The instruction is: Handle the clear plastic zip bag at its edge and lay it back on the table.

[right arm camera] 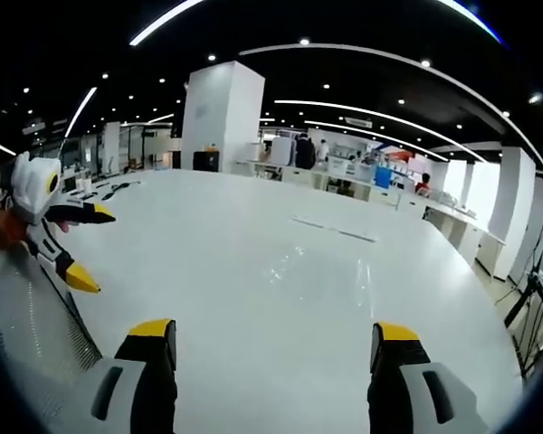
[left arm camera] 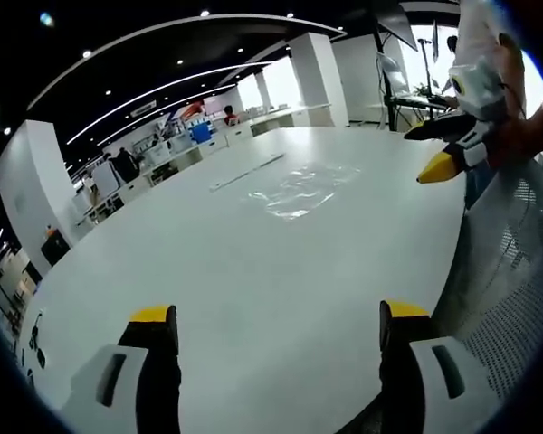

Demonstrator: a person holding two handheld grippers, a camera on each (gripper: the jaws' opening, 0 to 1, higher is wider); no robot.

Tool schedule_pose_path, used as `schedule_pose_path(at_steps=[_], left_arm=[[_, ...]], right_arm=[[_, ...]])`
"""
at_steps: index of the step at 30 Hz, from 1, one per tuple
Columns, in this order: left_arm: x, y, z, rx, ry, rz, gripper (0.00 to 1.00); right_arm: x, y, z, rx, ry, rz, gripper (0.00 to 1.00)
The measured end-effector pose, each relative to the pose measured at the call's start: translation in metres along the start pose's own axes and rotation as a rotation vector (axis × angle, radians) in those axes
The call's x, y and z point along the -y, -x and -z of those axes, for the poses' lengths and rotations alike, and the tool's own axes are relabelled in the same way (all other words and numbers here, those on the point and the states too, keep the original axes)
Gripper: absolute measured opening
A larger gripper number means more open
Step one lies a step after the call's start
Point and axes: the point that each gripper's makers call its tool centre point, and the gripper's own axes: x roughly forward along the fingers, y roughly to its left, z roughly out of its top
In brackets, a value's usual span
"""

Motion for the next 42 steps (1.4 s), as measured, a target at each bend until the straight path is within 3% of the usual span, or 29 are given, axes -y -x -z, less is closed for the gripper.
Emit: schedule_pose_path(at_steps=[7, 17, 28, 36, 42], left_arm=[[0.001, 0.000, 0.001, -0.010, 0.010, 0.010, 0.90], [-0.007, 0.001, 0.002, -0.007, 0.021, -0.028, 0.92], [-0.004, 0.002, -0.003, 0.005, 0.031, -0.008, 0.94], [-0.008, 0.007, -0.014, 0.034, 0.078, 0.001, 0.94], [-0.009, 0.010, -0.032, 0.057, 0.058, 0.009, 0.95]], right_arm=[[-0.004, -0.001, 0.001, -0.013, 0.019, -0.011, 0.88], [-0.009, -0.001, -0.002, 0.005, -0.003, -0.040, 0.89], [-0.003, 0.001, -0.005, 0.016, 0.001, -0.016, 0.90], [-0.012, 0.001, -0.006, -0.012, 0.018, -0.052, 0.91], [-0.011, -0.005, -0.019, -0.004, 0.029, -0.073, 0.91]])
